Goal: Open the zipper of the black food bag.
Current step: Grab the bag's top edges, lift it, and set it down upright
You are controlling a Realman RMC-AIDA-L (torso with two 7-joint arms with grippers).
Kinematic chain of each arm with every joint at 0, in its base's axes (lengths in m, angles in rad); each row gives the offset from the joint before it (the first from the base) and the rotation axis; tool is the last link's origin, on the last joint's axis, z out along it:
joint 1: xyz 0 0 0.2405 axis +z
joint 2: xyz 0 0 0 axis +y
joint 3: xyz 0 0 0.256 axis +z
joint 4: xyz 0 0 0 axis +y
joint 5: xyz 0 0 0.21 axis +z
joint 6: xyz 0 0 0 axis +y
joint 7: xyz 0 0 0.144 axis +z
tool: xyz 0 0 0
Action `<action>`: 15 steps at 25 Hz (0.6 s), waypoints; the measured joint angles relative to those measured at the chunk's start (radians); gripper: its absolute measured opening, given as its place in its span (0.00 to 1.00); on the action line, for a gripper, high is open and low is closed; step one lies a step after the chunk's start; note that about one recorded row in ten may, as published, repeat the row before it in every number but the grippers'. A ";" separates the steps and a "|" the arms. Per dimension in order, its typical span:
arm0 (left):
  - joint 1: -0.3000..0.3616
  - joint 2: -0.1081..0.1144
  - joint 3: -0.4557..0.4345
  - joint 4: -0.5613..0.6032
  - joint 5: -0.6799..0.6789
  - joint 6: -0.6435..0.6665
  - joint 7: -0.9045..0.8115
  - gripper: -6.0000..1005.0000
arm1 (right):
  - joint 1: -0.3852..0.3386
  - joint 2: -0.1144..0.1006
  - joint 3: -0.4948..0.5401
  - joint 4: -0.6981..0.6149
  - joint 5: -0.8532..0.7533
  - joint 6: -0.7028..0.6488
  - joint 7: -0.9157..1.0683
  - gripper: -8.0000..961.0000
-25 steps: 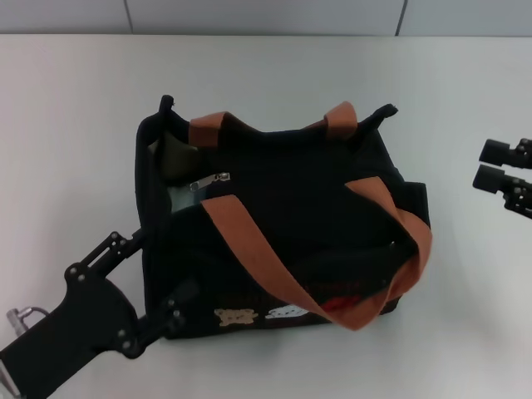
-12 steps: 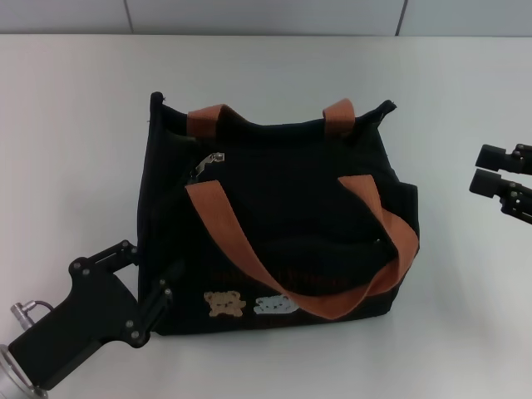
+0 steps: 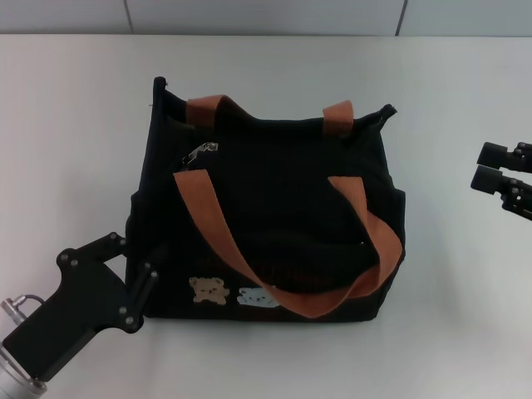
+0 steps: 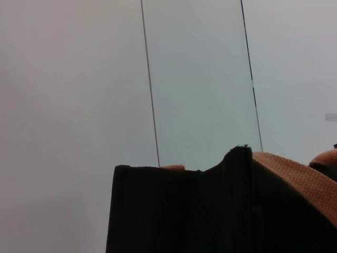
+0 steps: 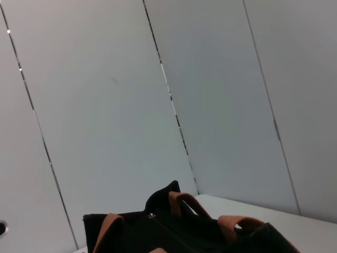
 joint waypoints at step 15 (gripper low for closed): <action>-0.112 0.006 -0.111 0.164 0.000 0.059 0.058 0.12 | 0.004 -0.005 0.077 0.026 0.002 -0.008 0.042 0.41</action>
